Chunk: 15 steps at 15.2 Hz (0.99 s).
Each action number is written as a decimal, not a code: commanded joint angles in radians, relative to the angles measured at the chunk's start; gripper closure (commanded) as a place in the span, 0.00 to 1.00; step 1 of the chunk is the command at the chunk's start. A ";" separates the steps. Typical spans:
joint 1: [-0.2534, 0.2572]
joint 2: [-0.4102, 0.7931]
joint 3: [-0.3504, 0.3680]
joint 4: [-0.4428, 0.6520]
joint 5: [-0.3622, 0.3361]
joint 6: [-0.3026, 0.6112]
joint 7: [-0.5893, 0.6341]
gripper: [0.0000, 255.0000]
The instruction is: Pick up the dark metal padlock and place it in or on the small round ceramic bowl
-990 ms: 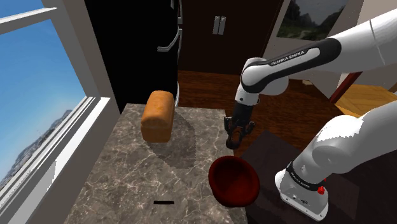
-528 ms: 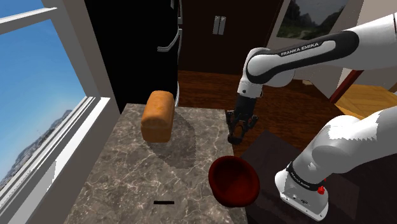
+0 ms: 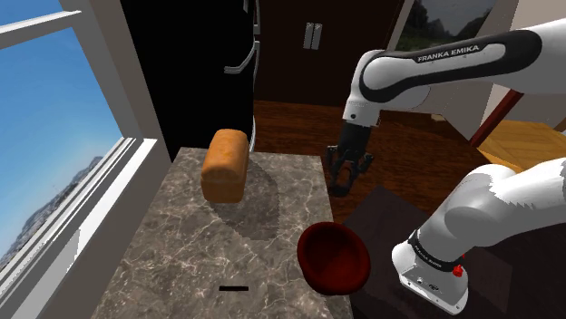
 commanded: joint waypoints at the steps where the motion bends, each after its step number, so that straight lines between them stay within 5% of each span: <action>1: -0.002 -0.012 -0.004 0.018 -0.007 -0.029 0.010 1.00; 10: 0.012 -0.081 0.006 0.037 0.002 -0.101 0.063 1.00; 11: 0.012 -0.081 0.006 0.037 0.002 -0.101 0.063 0.00; 15: -0.050 -0.068 0.133 -0.030 0.004 0.139 0.279 0.00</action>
